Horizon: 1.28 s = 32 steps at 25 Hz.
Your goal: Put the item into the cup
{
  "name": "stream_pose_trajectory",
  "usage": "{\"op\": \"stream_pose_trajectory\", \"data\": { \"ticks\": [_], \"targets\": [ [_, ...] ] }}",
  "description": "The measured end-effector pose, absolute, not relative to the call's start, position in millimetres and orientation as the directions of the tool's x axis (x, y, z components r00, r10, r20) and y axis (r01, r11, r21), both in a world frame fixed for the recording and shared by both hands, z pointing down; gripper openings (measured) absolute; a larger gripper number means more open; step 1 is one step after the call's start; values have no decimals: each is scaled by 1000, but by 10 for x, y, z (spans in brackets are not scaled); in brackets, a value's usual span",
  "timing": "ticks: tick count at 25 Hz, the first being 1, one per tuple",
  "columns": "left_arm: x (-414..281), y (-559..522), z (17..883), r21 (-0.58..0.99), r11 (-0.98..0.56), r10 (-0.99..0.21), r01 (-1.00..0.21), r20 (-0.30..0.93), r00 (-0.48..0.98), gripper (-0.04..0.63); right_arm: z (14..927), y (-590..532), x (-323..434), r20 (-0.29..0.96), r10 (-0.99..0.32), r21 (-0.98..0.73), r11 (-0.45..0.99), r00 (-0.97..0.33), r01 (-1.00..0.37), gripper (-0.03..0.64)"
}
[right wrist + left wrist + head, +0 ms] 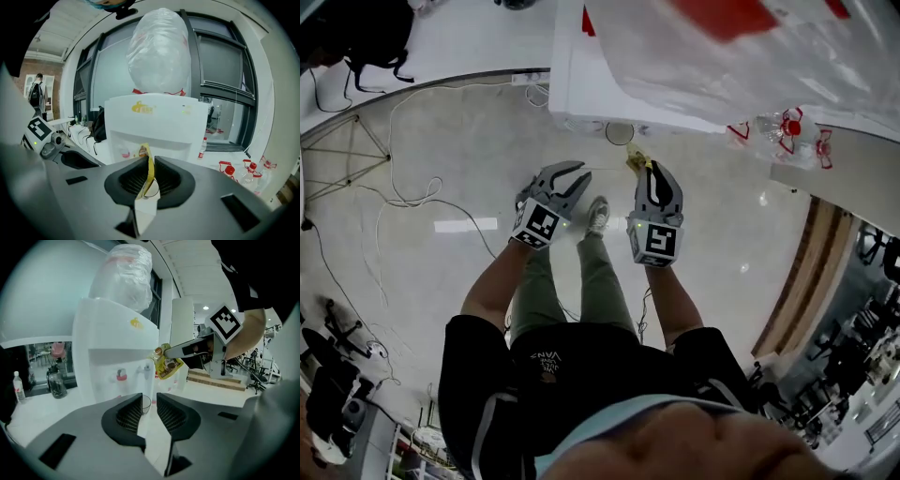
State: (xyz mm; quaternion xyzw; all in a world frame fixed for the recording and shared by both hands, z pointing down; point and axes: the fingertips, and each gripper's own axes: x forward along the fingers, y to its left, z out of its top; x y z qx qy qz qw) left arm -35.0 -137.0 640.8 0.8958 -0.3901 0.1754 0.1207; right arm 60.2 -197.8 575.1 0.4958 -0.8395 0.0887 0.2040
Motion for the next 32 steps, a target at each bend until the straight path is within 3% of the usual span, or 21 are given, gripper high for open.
{"op": "stream_pose_trajectory", "data": {
  "ticks": [2, 12, 32],
  "targets": [
    [-366, -1405, 6595, 84, -661, -659, -746, 410, 630, 127, 5913, -2039, 563, 438, -793, 63, 498, -424, -865, 63],
    [-178, -1656, 7358, 86, -631, -676, -771, 426, 601, 254, 6602, -2234, 509, 416, -798, 120, 523, -435, -844, 64],
    [127, -2142, 8116, 45, -636, -675, -770, 452, 583, 319, 7377, -2507, 418, 415, -766, 163, 593, -491, -788, 63]
  ]
}}
